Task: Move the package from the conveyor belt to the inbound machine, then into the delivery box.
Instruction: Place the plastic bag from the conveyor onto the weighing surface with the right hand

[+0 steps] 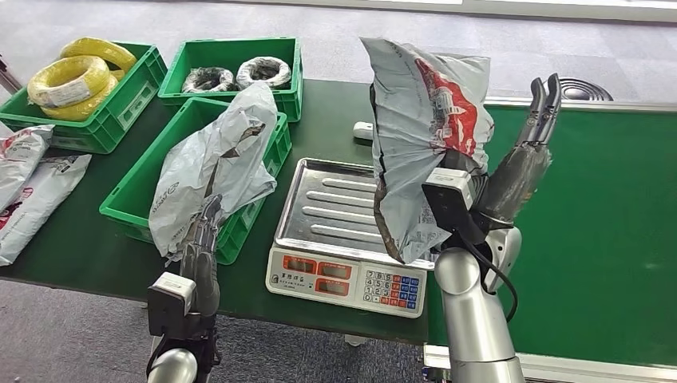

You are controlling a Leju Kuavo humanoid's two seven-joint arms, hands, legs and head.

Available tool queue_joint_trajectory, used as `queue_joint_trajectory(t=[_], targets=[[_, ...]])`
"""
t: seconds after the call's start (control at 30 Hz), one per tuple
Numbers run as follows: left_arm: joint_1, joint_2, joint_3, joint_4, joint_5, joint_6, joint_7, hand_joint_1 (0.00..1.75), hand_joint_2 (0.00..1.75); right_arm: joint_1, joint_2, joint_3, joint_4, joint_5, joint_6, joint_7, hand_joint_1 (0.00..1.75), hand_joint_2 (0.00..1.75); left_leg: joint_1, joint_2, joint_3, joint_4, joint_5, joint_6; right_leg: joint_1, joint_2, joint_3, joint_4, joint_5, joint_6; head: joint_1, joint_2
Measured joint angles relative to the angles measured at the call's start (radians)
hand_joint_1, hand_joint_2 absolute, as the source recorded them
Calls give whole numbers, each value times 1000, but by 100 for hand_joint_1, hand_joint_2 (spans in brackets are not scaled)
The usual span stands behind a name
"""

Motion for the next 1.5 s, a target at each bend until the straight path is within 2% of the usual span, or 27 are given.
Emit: queue_joint_trajectory(t=[0.4, 0.53, 0.6, 0.67, 0.73, 0.83, 0.93, 1.23, 1.5], targets=[[4, 1, -6, 12, 2, 9, 0, 0, 0, 23, 19, -54, -11, 12, 0, -4, 0, 0, 0, 0, 0, 0, 0, 0, 0, 0, 0, 0, 0, 0, 0, 0], [2, 2, -7, 18, 4, 18, 1, 0, 0, 24, 21, -56, -2, 17, 0, 22, 0, 0, 0, 0, 0, 0, 0, 0, 0, 0, 0, 0, 0, 0, 0, 0], [2, 2, -7, 19, 5, 22, 1, 0, 0, 24, 21, -55, 5, 21, 0, 33, 0, 87, 0, 0, 0, 0, 0, 0, 0, 0, 0, 0, 0, 0, 0, 0], [2, 2, -8, 19, 5, 24, 1, 0, 0, 23, 21, -55, 13, 25, 0, 41, 0, 87, 0, 0, 0, 0, 0, 0, 0, 0, 0, 0, 0, 0, 0, 0], [3, 3, -8, 19, 5, 26, 1, 0, 0, 19, 20, -55, 26, 34, 4, 70, 0, 0, 0, 0, 0, 0, 0, 0, 0, 0, 0, 0, 0, 0, 0, 0], [6, 3, -8, 19, 6, 29, 3, 0, 0, -1, 18, -55, 78, 47, 19, 124, 0, 0, 0, 0, 0, 0, 0, 0, 0, 0, 0, 0, 0, 0, 0, 0], [9, 3, -8, 19, 6, 30, 4, 0, 0, -38, 12, -57, 171, 37, 26, 140, 0, 0, 0, 0, 0, 0, 0, 0, 0, 0, 0, 0, 0, 0, 0, 0], [-6, 3, -16, 20, 15, 31, 4, 0, 0, -114, 9, -111, 431, -136, 53, 72, 0, 0, 0, -1, 0, 0, 0, 0, 0, 0, 0, 0, 0, 0, 0, 0], [-36, 3, -23, 27, 23, 28, 4, 0, 0, -149, 8, -152, 508, -186, 71, 48, 0, 0, 0, 0, 0, 0, 0, 0, 0, 0, 0, 0, 0, 0, 0, 0]])
